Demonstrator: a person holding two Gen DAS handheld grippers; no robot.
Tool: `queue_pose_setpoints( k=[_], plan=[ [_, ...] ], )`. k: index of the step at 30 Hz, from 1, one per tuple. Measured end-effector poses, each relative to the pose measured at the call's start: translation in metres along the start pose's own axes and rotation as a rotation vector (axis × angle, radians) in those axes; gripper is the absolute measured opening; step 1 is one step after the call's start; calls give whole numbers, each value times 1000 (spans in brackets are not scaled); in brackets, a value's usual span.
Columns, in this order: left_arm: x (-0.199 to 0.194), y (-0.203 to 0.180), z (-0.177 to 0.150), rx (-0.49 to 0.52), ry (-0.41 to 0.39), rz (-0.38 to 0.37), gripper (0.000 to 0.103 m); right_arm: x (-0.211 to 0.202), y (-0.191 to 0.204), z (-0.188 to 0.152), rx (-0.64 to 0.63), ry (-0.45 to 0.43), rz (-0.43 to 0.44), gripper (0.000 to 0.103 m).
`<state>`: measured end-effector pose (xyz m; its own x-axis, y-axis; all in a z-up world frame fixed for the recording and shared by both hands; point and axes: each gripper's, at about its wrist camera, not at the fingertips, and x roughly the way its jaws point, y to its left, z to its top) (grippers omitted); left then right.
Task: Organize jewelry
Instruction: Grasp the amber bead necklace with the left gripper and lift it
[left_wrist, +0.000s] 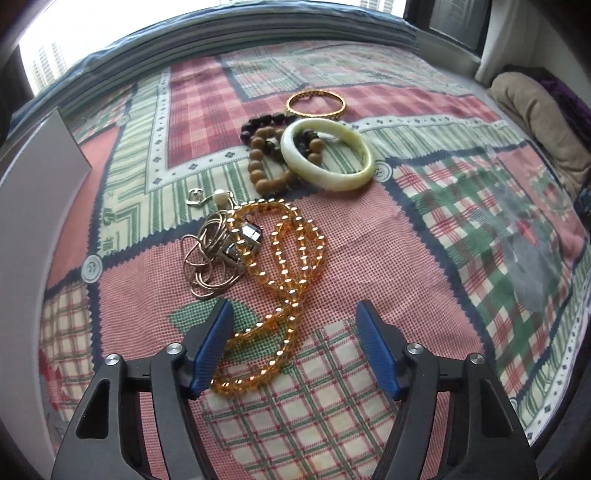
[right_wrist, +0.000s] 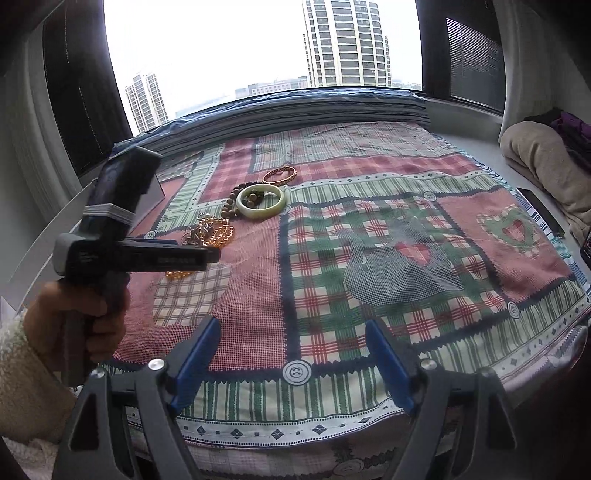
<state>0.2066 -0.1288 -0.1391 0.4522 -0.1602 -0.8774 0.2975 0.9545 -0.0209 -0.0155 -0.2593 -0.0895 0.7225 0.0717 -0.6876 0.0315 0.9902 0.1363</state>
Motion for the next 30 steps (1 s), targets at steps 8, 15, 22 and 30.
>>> queue_pose_setpoints(
  k=[8,15,22,30],
  plan=[
    [-6,6,0,-48,-54,-36,12,10,-19,3,52,18,-15,82],
    [-64,45,-28,-130,-79,-154,12,11,-24,9,51,14,-13,82],
    [-122,95,-55,-234,-141,-143,12,12,-4,36,4,17,54,82],
    [-141,129,-78,-314,-172,-101,12,85,35,104,65,291,396,72]
  ],
)
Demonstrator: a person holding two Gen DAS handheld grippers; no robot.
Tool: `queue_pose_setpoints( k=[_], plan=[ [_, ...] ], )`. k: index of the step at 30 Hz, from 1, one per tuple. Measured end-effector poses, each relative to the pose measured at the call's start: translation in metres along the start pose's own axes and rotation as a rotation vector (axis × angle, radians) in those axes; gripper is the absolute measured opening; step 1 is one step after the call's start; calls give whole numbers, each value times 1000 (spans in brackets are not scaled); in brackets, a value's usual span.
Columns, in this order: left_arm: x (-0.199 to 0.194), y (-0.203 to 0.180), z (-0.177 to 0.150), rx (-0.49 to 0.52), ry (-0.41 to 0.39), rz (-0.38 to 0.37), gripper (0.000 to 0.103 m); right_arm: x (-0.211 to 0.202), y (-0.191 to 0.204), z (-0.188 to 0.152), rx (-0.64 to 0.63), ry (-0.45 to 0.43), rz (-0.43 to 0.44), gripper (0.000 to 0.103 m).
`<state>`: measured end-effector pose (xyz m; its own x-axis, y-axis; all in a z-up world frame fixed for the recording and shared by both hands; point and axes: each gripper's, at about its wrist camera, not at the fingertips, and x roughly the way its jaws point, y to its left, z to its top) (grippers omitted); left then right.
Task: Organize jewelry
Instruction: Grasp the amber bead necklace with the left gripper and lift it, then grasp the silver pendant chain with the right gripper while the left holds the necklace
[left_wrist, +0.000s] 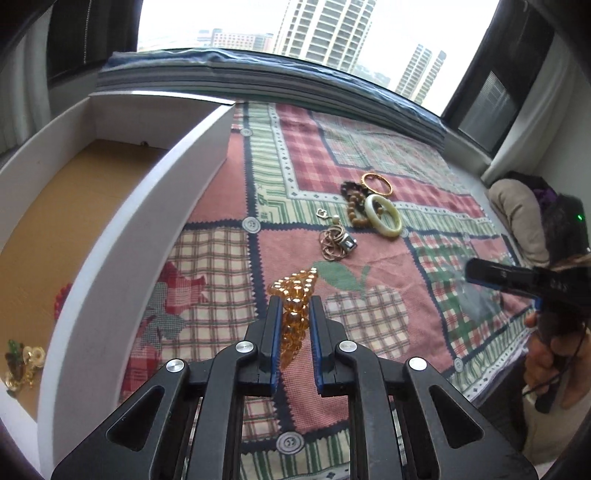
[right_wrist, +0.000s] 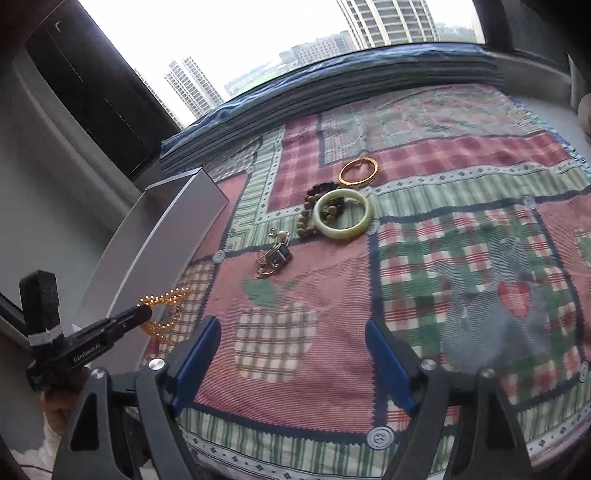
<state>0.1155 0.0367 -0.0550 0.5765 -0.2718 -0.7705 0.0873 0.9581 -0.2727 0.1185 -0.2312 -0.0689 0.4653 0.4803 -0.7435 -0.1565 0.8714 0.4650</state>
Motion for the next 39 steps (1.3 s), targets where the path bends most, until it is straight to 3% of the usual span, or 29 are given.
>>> queue_pose_setpoints(
  k=[1,2,3,8,16,17,18,20,30,39],
  plan=[
    [-1,3,-1,-7,-1,0,12,18,3,10,5,42,27,64],
    [-2,5,-3,-13,-3,2,12,36,6,20,15,74,28,48],
    [-3,7,-4,-17,-4,7,12,54,8,28,31,100,20,44],
    [-15,16,-11,-22,-10,28,12,134,17,64,33,188,-61,44],
    [-17,29,-16,-38,-3,55,12,186,47,85,-98,256,-211,44],
    [-16,30,-17,-39,0,61,12,189,53,85,-135,261,-221,35],
    [-17,31,-18,-40,2,66,12,191,57,84,-168,272,-237,9],
    [-20,31,-20,-32,0,79,12,185,55,84,-164,289,-193,5],
    [-41,32,-15,-26,-33,74,12,82,89,75,-212,120,-48,2],
    [-100,39,3,-42,-112,43,12,13,147,84,-307,-10,57,2]
  ],
)
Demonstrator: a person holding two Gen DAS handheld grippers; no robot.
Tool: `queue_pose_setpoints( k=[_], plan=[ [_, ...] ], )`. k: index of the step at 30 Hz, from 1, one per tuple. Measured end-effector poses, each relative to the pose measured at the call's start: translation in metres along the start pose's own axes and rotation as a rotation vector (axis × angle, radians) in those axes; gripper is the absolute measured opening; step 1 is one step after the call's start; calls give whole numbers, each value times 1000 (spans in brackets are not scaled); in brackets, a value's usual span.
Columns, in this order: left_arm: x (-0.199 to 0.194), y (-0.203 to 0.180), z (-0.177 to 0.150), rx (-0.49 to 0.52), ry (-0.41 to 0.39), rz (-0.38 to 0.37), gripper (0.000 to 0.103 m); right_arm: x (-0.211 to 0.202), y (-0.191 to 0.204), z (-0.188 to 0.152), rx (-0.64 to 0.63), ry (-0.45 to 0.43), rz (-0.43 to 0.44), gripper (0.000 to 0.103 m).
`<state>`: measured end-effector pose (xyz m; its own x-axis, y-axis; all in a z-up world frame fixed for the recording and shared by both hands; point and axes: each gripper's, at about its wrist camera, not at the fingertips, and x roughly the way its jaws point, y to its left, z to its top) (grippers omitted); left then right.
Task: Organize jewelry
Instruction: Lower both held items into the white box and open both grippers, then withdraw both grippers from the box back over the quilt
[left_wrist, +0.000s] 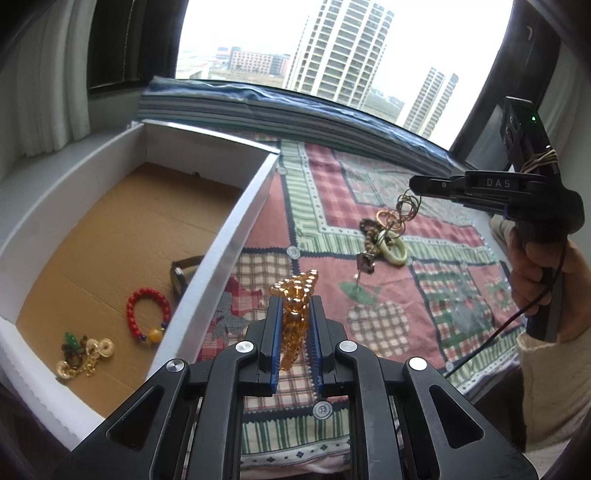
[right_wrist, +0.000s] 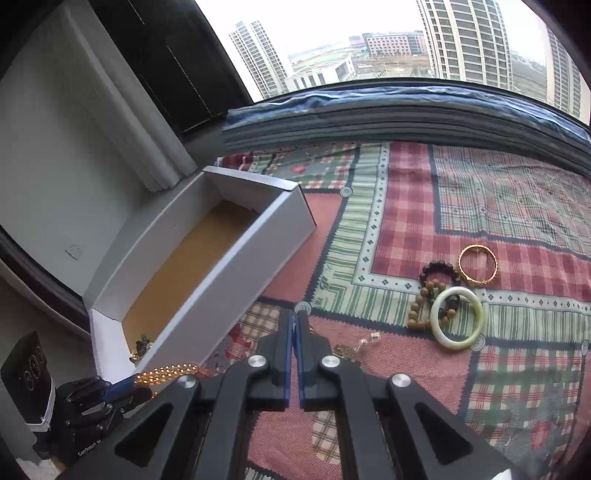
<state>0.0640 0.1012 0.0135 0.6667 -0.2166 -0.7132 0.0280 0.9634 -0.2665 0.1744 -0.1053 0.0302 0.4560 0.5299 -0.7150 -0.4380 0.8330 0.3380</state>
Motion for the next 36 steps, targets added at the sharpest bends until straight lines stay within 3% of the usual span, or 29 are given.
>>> queue_pose_setpoints(
  k=[5,12,19,27,29,30,31,33,36],
  plan=[
    [-43,28,18,-42,-63,32,12,-22,50,21,-76,-68,89,2],
    [-68,89,45,-117,-124,211,12,-30,136,58,-204,-134,222,2],
    [-29,151,44,-222,-63,324,12,34,186,84,-247,-78,251,2],
    [22,189,17,-280,20,420,15,140,204,74,-290,21,212,3],
    [26,189,11,-282,30,459,36,158,203,69,-302,53,201,6],
    [23,190,9,-282,21,466,55,160,201,66,-307,48,180,9],
    [19,187,6,-278,3,466,63,158,199,64,-308,41,168,13],
    [13,181,4,-265,-12,470,65,148,193,62,-291,24,146,43],
    [4,167,6,-252,-31,454,70,123,182,58,-278,-28,121,51]
  ],
)
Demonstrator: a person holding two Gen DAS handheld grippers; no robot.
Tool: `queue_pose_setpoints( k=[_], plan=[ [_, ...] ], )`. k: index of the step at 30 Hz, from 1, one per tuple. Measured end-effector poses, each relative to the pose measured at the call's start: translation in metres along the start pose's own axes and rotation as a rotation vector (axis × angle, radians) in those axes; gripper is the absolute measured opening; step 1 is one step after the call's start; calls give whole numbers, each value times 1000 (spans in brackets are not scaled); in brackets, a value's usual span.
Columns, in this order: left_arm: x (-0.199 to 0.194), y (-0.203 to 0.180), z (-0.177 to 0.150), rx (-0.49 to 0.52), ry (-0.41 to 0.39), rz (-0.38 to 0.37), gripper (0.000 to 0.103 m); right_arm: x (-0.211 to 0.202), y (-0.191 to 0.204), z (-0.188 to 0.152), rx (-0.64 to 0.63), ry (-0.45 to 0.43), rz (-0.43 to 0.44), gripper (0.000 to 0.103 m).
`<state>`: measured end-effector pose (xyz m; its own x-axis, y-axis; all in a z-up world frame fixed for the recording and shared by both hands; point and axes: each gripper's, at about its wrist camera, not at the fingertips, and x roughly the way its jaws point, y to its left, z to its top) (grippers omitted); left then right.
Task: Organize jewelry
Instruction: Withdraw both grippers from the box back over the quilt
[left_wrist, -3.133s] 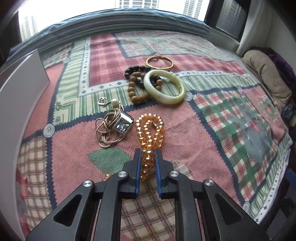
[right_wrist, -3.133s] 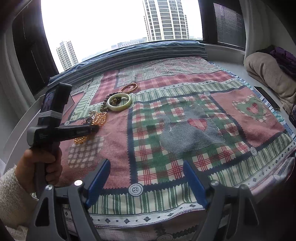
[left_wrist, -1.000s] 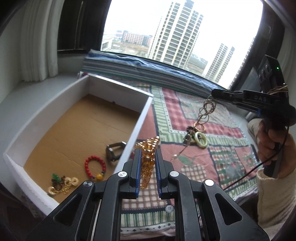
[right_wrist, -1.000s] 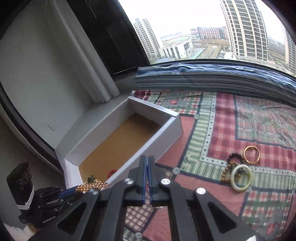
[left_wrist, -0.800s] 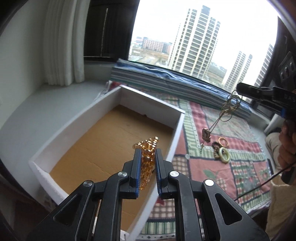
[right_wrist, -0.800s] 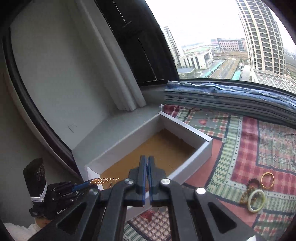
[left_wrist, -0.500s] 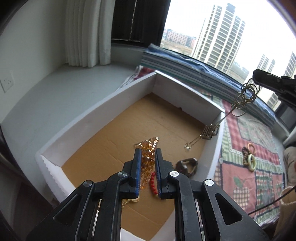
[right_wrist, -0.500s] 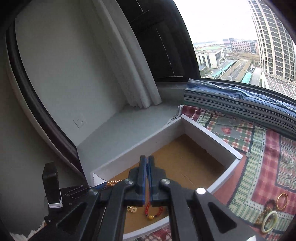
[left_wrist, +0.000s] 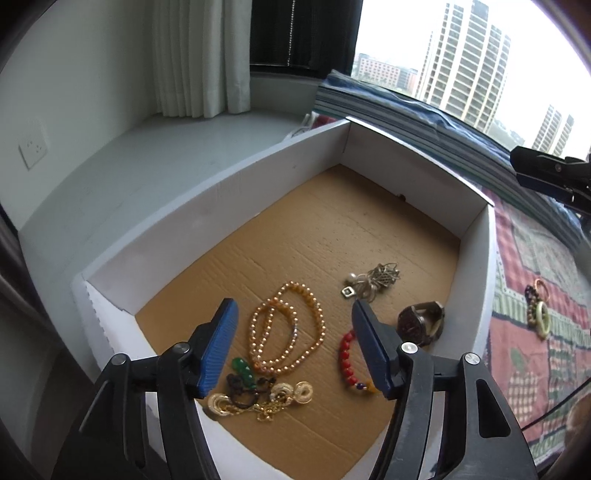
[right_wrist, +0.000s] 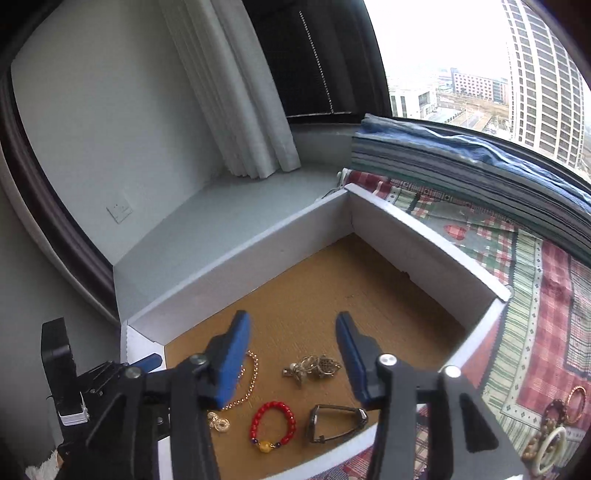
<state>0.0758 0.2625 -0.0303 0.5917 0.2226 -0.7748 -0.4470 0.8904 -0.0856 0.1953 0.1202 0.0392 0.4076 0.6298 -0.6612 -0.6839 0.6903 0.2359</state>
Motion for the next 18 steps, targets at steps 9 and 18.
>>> queue_pose_setpoints(
  k=[9,18],
  plan=[
    [-46,-68,-11,121,-117,-46,91,-76,-25,-71,-29,-54,-190,77],
    [-62,-114,-22,198,-142,-88,91,-135,-67,-141,38,-79,-432,85]
  ],
)
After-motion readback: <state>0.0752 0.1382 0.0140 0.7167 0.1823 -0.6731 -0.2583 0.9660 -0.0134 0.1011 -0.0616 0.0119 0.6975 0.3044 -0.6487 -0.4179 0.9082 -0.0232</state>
